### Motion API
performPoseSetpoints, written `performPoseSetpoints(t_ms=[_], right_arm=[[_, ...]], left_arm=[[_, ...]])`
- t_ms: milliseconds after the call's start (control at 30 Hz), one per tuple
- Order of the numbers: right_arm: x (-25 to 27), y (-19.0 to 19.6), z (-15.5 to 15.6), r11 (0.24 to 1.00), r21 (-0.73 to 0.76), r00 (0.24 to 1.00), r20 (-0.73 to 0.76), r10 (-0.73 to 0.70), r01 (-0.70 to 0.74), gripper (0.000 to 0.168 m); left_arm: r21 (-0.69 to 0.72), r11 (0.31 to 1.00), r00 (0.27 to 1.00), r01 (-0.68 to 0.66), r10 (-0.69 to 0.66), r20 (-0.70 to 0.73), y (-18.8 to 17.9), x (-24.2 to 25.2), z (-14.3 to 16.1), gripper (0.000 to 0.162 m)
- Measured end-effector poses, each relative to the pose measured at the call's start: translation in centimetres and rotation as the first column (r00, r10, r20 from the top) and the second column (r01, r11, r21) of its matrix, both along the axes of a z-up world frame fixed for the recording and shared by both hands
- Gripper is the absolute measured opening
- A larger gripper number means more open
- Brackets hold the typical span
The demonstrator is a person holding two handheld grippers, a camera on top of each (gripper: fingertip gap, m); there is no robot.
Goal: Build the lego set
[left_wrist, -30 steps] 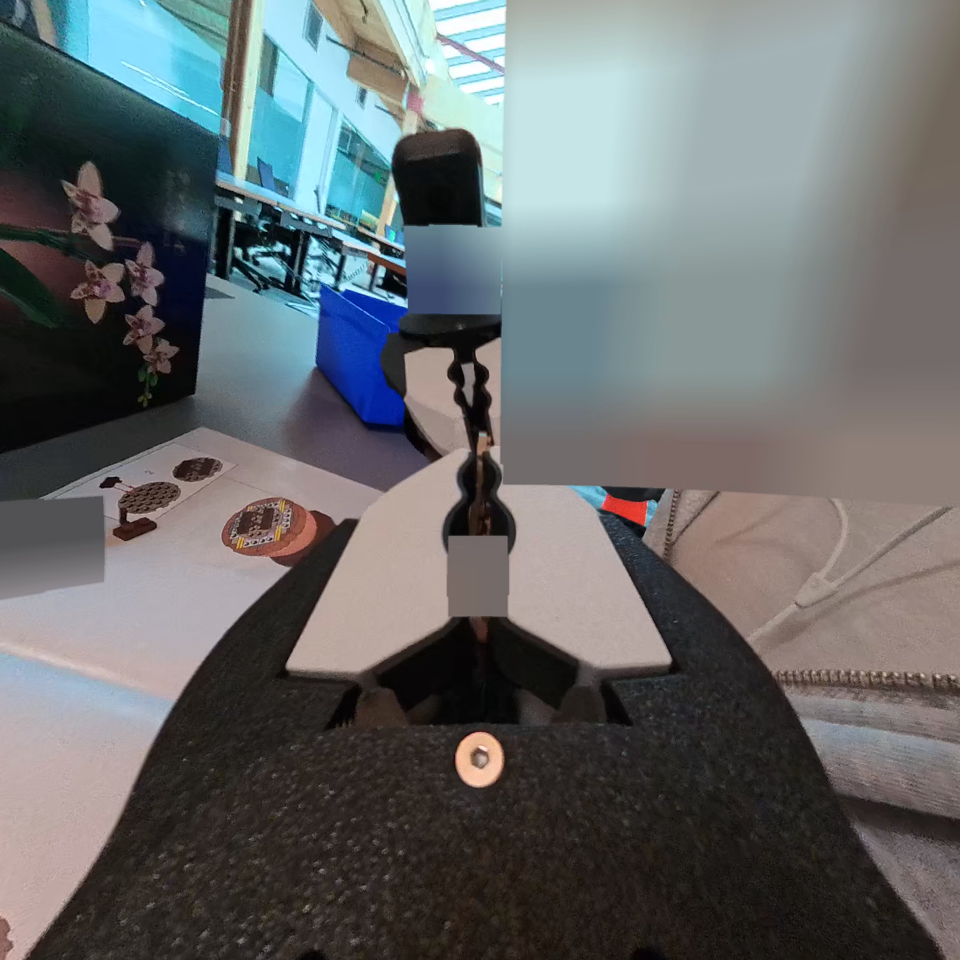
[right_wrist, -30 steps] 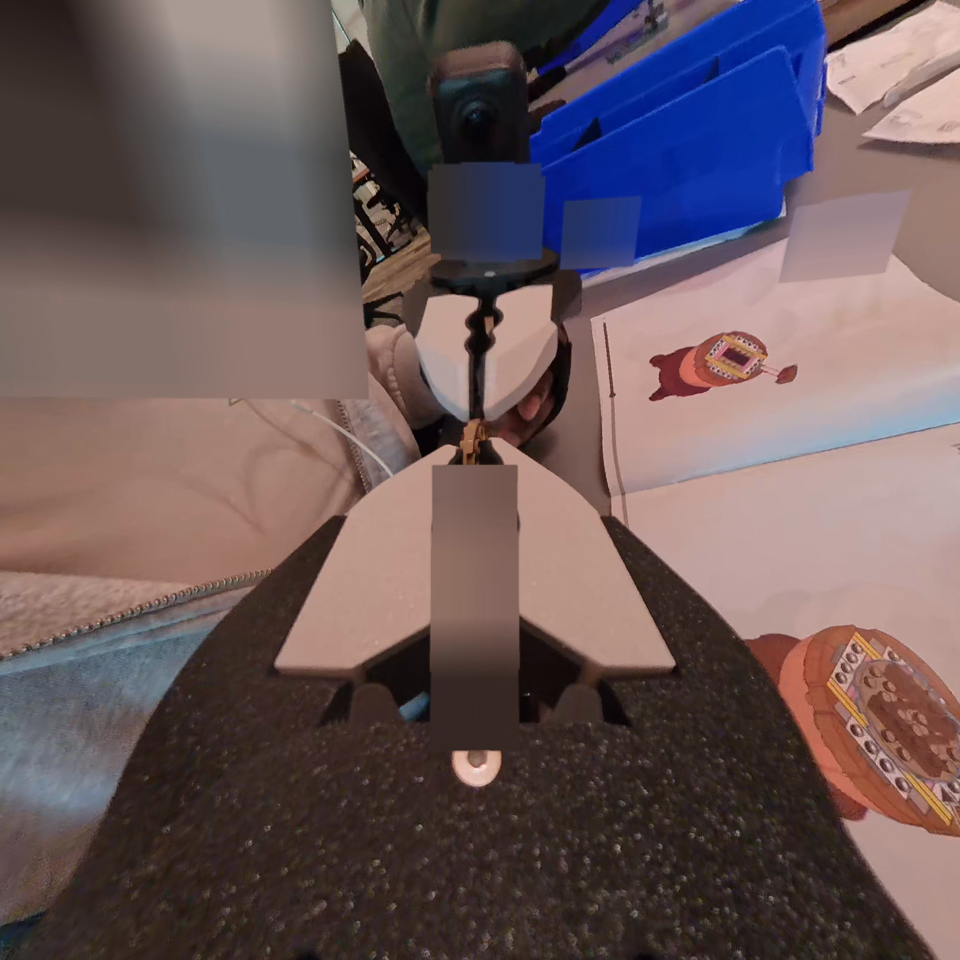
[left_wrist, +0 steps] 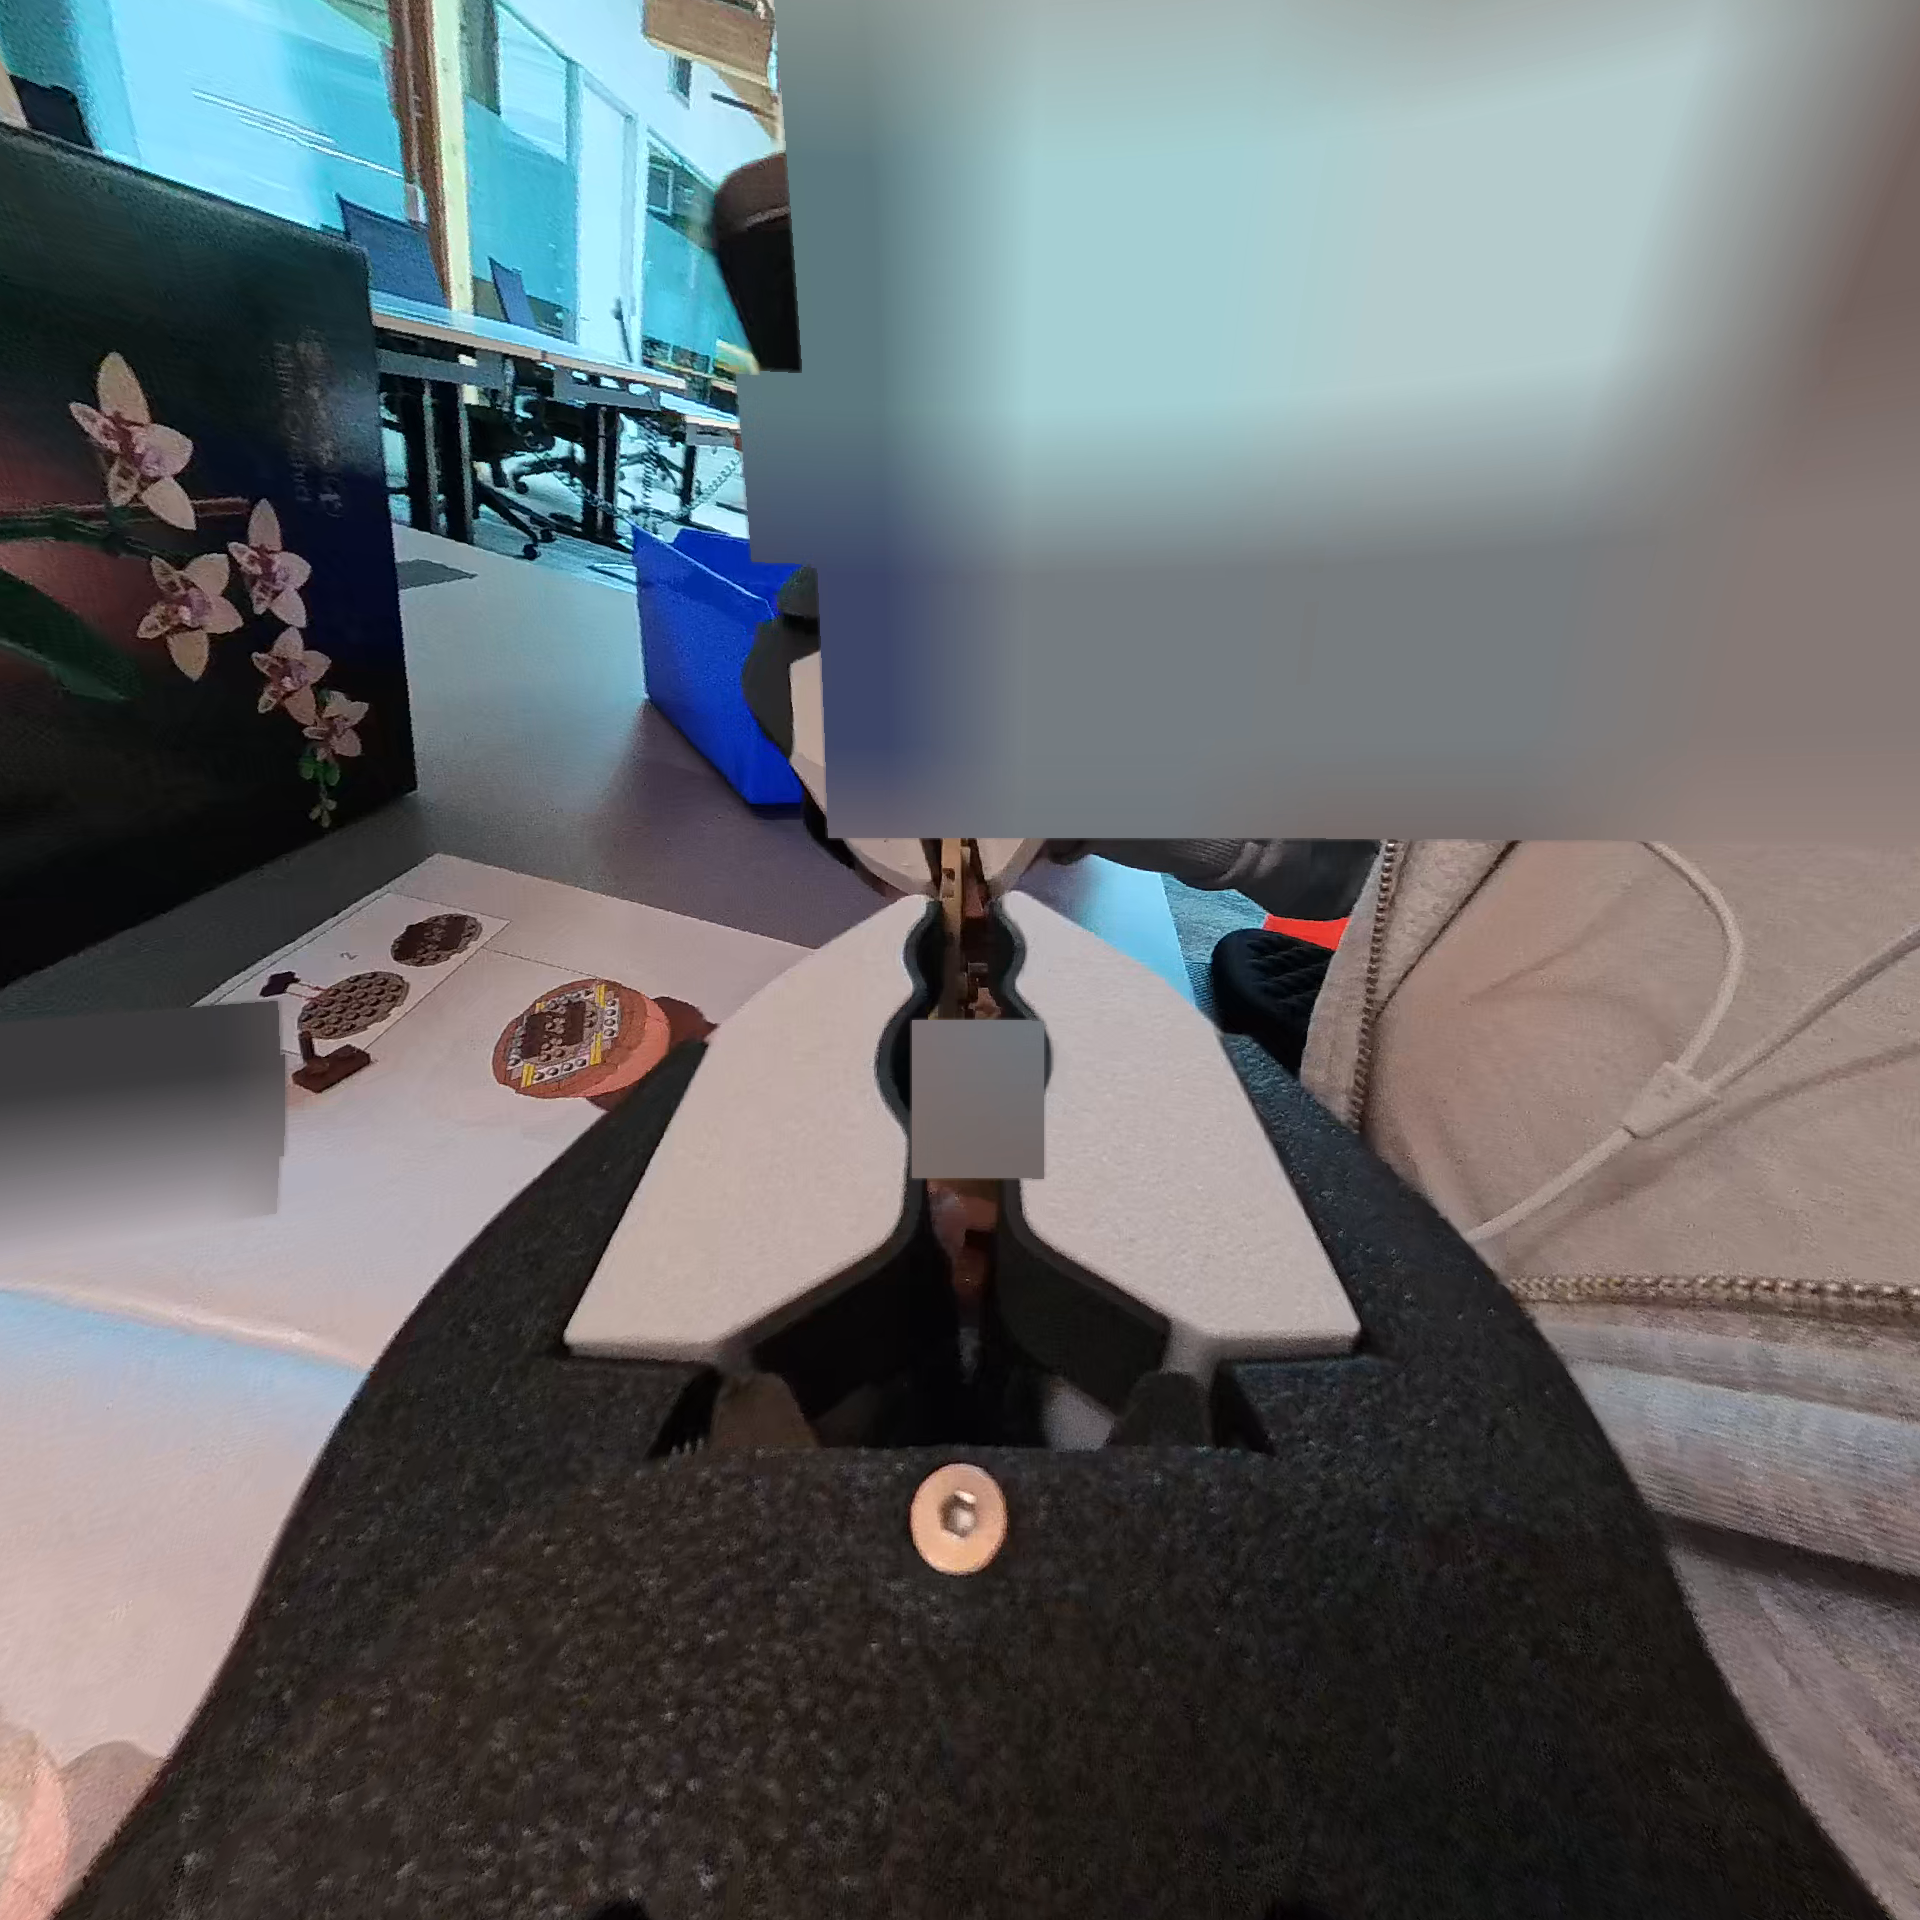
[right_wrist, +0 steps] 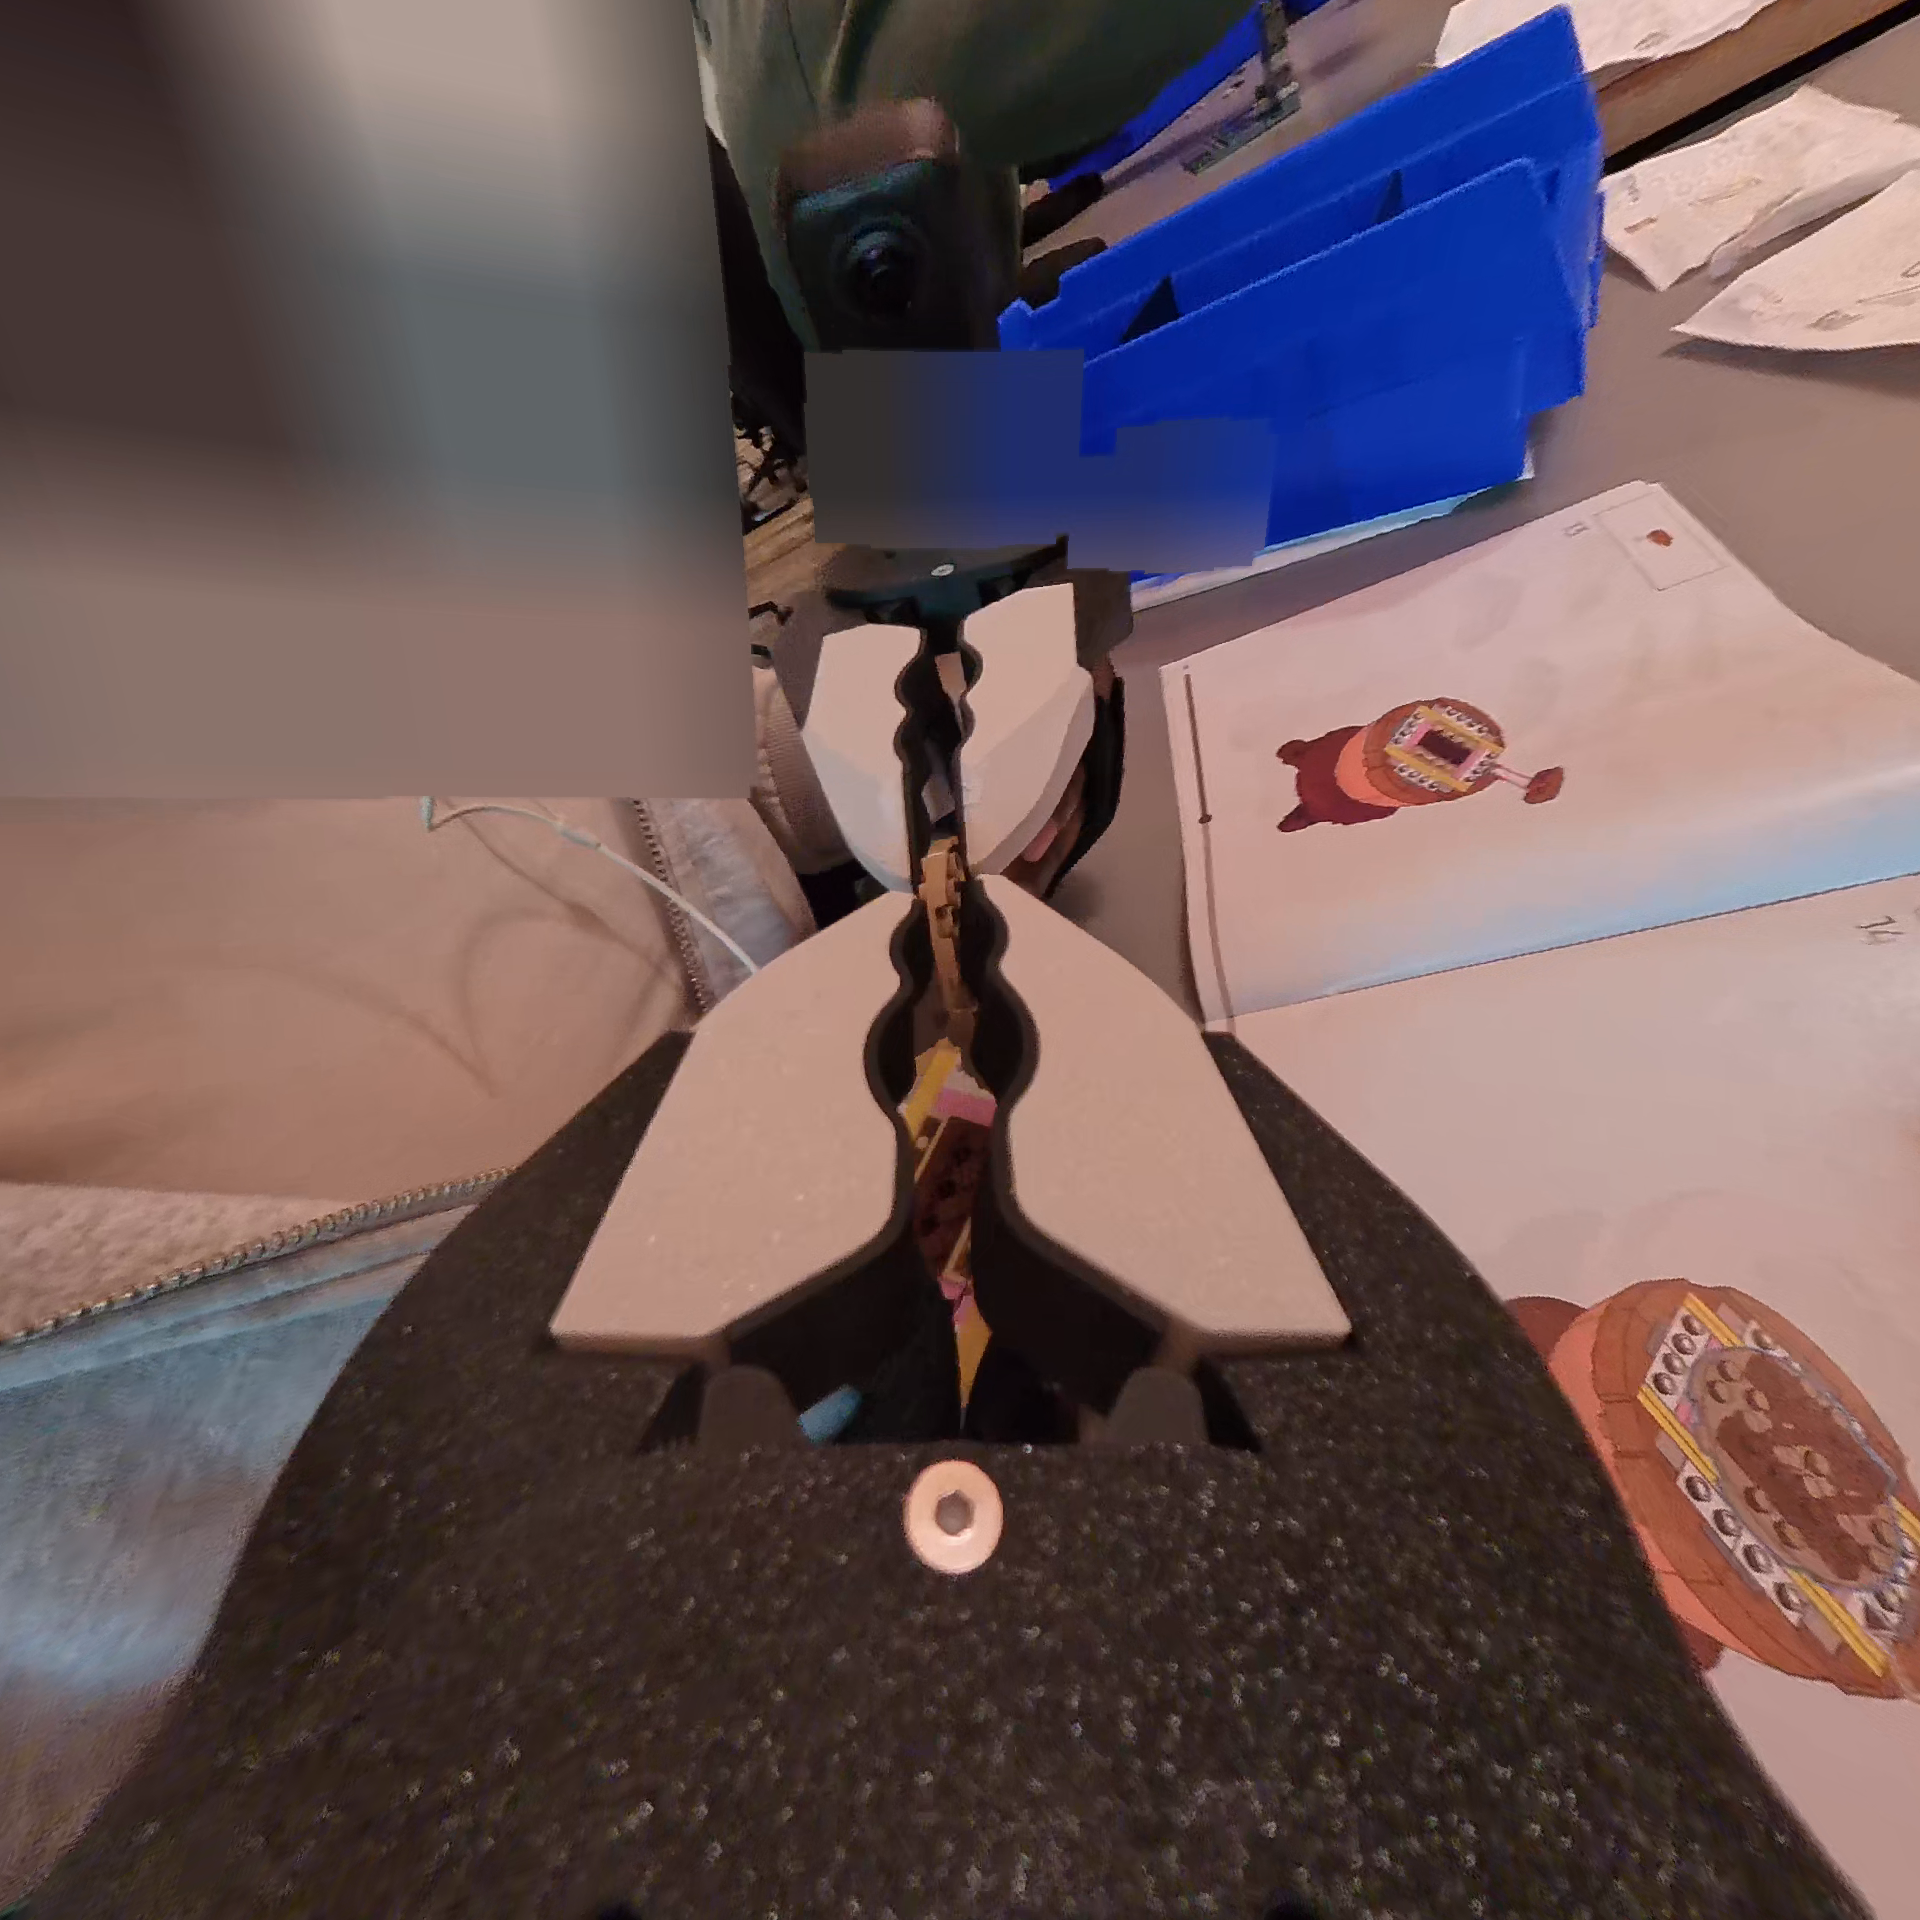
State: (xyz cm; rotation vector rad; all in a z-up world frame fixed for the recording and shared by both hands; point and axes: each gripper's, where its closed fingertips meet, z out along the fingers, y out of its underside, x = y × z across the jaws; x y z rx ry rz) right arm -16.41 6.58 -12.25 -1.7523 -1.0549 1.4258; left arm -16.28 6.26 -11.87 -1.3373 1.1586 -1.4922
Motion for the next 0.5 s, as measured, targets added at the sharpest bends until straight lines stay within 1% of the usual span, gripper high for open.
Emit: performPoseSetpoints(t_ms=[67,233,300,333,400,500], right_arm=[[0.0,0.4,-0.1,0.999,0.032,0.999,0.018,-0.041,0.041,0.005],[0.0,1.1,0.6,0.978,0.17,0.992,0.014,-0.125,0.121,0.006],[0.2,1.3,0.2,0.963,0.225,0.987,0.039,-0.158,0.146,0.008],[0.1,1.1,0.4,0.963,0.232,0.989,0.015,-0.146,0.139,0.007],[-0.1,0.7,0.6,0.978,0.163,0.991,-0.03,-0.129,0.132,0.006],[-0.1,0.7,0.6,0.993,0.023,0.99,-0.085,-0.113,0.115,0.005]], left_arm=[[-0.005,1.0,1.0,-0.026,0.026,0.004,0.4,0.0,-0.1,0.007],[-0.091,0.994,0.996,-0.066,0.071,0.056,0.9,0.0,0.8,0.006],[-0.055,0.994,0.994,-0.099,0.101,0.03,1.0,0.2,0.5,0.004],[-0.048,0.995,0.995,-0.093,0.094,0.031,0.9,0.2,0.6,0.004],[-0.067,0.997,0.998,-0.049,0.052,0.047,0.7,0.1,0.8,0.004],[-0.048,0.999,1.0,-0.005,0.006,0.016,0.7,0.0,0.6,0.007]])
